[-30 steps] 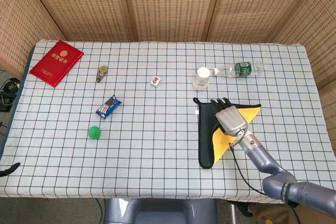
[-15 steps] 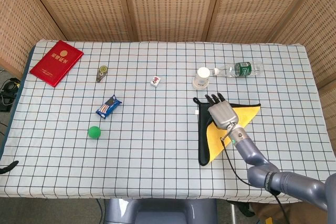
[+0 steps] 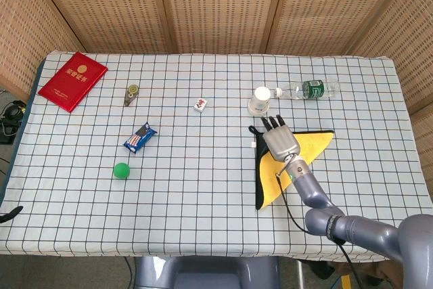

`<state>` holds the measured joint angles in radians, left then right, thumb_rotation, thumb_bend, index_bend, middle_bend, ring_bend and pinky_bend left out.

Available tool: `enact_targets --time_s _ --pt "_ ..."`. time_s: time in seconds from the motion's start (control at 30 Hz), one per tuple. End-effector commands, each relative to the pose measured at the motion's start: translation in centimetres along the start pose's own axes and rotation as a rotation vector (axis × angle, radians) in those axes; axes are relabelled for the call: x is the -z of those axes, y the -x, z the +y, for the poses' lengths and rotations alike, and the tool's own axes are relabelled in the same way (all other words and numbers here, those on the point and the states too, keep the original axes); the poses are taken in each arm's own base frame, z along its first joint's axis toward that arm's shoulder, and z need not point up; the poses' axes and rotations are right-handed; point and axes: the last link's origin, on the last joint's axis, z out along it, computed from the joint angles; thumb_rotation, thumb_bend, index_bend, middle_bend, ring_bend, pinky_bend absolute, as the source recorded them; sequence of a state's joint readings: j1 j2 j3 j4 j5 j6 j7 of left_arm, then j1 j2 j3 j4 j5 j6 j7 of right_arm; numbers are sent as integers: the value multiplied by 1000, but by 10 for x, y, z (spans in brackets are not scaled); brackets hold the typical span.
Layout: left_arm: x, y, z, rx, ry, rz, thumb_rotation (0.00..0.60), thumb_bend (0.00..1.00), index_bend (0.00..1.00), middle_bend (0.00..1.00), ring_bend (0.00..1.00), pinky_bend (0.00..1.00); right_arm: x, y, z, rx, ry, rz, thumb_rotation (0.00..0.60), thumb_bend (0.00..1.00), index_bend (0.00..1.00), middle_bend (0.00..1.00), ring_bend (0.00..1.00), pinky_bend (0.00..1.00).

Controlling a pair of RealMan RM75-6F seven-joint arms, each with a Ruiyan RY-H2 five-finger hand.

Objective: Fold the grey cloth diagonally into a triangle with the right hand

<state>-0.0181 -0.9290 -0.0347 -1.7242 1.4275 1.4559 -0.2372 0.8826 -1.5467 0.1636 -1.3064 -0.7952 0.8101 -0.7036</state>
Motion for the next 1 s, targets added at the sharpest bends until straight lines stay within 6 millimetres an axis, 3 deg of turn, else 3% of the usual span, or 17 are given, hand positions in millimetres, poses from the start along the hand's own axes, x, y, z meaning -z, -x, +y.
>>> enact_targets --time_s 0.03,0.07,0.17,0.4,0.53,0.63,0.8,1.0 --pt "0 0 0 0 0 -1 600 0 0 0 0 0 -1 0 -2 -19 19 2 600 380 209 8 0 0" --pt "0 0 0 0 0 -1 600 0 0 0 0 0 0 -1 -3 -32 19 4 600 236 124 0 0 0" --pt "0 0 0 0 0 0 600 0 0 0 0 0 2 -7 -4 -58 15 30 600 11 15 0 0 0" --pt "0 0 1 0 2 -1 600 0 0 0 0 0 13 -27 -7 -84 -22 115 600 0 9 0 0 0" --pt "1 0 2 3 7 -1 600 0 0 0 0 0 30 -40 -2 -101 -46 163 600 0 23 0 0 0" --pt "2 -1 2 10 15 1 600 0 0 0 0 0 63 -45 17 -140 -53 207 600 0 27 0 0 0" --pt "4 -2 4 14 29 3 600 0 0 0 0 0 94 -41 38 -181 -53 233 600 0 32 0 0 0" --pt "7 -2 10 1 82 39 600 0 0 0 0 0 160 -11 73 -298 -43 267 600 0 25 0 0 0"
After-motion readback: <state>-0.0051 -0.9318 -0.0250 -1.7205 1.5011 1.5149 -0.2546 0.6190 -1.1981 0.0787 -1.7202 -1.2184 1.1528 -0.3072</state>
